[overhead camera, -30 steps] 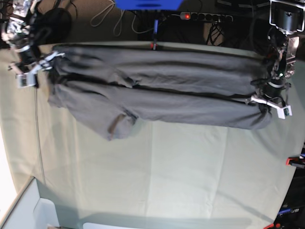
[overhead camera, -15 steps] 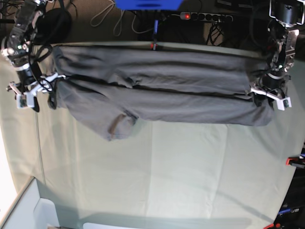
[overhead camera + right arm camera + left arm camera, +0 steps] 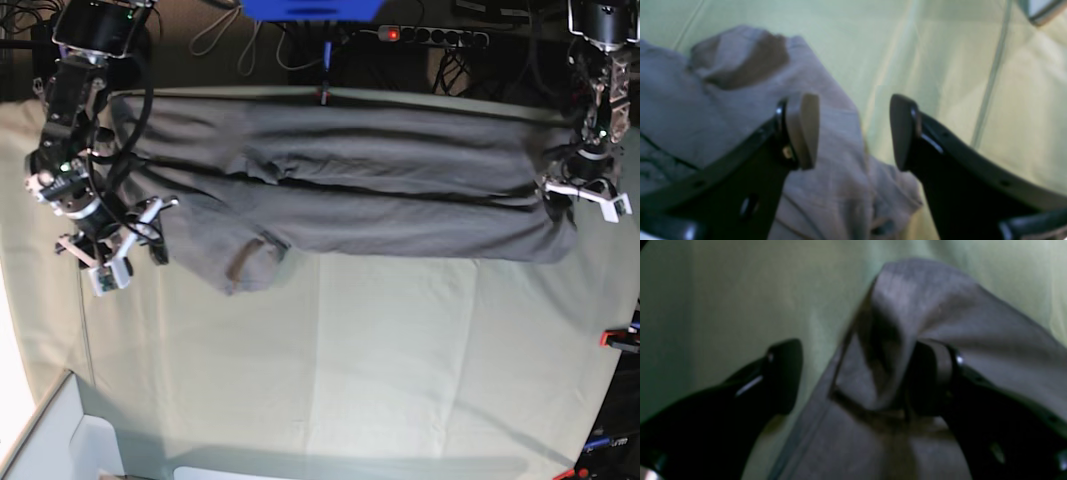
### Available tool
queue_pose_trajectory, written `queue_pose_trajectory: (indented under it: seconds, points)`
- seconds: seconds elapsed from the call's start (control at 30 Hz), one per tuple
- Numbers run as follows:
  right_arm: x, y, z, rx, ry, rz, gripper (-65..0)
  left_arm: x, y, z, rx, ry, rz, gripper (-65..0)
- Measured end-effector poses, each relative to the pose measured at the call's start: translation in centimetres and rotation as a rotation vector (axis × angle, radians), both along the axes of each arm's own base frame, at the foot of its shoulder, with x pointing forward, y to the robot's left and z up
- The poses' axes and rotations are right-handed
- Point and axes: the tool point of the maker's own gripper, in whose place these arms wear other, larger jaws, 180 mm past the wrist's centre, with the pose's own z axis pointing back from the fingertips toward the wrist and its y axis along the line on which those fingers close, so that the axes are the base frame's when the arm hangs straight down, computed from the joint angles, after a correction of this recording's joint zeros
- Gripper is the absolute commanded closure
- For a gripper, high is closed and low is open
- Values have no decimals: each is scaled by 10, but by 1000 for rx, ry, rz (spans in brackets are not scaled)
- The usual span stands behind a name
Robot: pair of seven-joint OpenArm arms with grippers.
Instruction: Layout the t-shirt on the table in an organized manner, then fold the t-shirt properly
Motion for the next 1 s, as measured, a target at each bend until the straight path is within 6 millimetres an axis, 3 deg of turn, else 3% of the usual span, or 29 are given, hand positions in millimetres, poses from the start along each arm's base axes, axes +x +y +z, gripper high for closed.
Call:
queue_pose_trajectory:
  seconds: [0.23, 0.43, 0.53, 0.7, 0.87, 1.0]
  points:
    - [-1, 4, -2, 1, 6, 11, -341, 34, -17, 44, 14, -132, -58, -477]
    - [-1, 4, -2, 1, 6, 11, -341, 66, -10, 63, 25, -190, -36, -477]
    - [-2, 2, -3, 1, 8, 7, -341, 79, -1, 52, 2, -168, -3, -477]
    - [-3, 1, -4, -2, 11, 6, -341, 80, 12, 28, -12, -98, 56, -477]
    - [-3, 1, -4, -2, 11, 7, -341, 90, -19, 3, -42, -29, -12, -477]
    - [-3, 1, -4, -3, 12, 6, -341, 91, -17, -3, -37, -13, -4, -475]
